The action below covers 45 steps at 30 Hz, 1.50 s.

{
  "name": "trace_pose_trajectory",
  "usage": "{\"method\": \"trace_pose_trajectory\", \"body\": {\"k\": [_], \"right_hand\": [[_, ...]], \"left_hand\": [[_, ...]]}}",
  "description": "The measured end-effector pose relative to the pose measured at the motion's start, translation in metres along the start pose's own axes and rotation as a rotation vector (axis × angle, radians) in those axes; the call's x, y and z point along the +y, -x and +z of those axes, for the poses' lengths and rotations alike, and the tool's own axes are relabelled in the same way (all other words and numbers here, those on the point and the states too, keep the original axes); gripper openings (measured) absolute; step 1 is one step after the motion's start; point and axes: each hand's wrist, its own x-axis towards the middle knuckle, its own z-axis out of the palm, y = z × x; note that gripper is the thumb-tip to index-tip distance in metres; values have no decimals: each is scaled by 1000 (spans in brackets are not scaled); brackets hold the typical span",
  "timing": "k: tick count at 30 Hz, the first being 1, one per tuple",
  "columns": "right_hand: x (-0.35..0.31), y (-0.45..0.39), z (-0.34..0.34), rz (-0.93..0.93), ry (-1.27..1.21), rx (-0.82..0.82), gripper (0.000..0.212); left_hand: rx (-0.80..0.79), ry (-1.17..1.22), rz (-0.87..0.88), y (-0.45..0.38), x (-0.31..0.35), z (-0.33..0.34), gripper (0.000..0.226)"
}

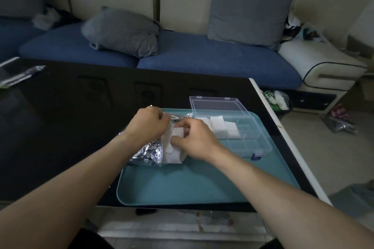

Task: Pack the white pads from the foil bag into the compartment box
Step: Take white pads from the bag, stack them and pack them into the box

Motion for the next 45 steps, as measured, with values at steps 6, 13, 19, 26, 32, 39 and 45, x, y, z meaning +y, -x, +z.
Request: {"method": "trace_pose_trajectory", "body": {"k": [6, 13, 19, 26, 32, 39, 45], "right_hand": [[-4, 9, -5, -48, 353, -270, 33], [2, 11, -32, 105, -15, -168, 15], [6, 17, -51, 226, -166, 2, 17], [12, 20, -83, 186, -326, 155, 22], [13, 30, -88, 0, -280, -100, 23], [16, 31, -95, -9, -326, 9, 6], [15, 32, -102, 64, -548, 282, 8]], "left_hand": [[-20, -8, -1, -1, 1, 1, 37], [-4, -71, 29, -1, 2, -2, 33], [-6, -123, 36, 2, 10, -1, 30], [106, -4, 327, 16, 34, -5, 51], [-70, 278, 265, 31, 60, -2, 45], [-207, 505, 151, 30, 56, 3, 10], [-131, 847, 3, 28, 58, 6, 10]]}}
